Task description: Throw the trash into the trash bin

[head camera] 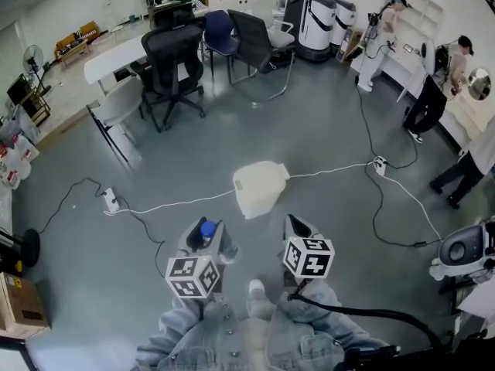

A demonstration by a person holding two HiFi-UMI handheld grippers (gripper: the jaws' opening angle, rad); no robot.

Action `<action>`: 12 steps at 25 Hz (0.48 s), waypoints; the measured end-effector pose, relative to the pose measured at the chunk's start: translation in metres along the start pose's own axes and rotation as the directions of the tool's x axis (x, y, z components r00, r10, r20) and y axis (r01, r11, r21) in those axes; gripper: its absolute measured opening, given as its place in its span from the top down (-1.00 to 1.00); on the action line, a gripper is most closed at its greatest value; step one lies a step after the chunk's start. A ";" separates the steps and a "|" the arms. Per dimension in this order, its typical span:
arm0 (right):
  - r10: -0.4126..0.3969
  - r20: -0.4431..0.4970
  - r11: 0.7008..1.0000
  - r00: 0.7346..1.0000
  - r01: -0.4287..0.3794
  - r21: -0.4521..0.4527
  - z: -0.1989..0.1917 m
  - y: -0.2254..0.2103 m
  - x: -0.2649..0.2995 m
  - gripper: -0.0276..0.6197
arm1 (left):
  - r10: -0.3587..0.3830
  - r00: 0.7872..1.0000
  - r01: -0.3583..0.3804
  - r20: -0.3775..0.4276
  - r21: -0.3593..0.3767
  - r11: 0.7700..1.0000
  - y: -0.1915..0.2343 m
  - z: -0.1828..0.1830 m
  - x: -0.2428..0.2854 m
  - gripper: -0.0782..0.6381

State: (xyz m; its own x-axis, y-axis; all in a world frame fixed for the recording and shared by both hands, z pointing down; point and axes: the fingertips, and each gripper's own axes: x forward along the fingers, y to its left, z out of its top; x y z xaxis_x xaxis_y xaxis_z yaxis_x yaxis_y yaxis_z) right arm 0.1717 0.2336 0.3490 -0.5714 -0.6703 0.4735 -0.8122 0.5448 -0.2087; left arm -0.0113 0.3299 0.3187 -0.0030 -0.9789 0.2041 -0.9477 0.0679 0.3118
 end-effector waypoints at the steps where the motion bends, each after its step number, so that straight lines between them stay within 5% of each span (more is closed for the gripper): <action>1: 0.007 -0.005 1.000 1.000 -0.007 0.002 0.006 -0.007 0.009 0.91 | 0.008 1.000 -0.008 -0.003 -0.002 1.000 -0.001 0.002 0.010 0.21; 12: 0.090 -0.060 0.996 0.994 -0.090 0.011 0.049 -0.066 0.097 0.91 | 0.090 0.996 -0.090 -0.007 -0.004 0.996 -0.004 0.015 0.098 0.21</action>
State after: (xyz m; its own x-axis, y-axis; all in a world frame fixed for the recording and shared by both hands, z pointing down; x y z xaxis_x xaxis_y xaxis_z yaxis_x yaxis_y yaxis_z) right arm 0.1642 0.1081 0.3665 -0.6343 -0.5872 0.5028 -0.7587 0.5975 -0.2594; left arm -0.0126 0.2308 0.3231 -0.0861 -0.9675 0.2376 -0.9424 0.1565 0.2956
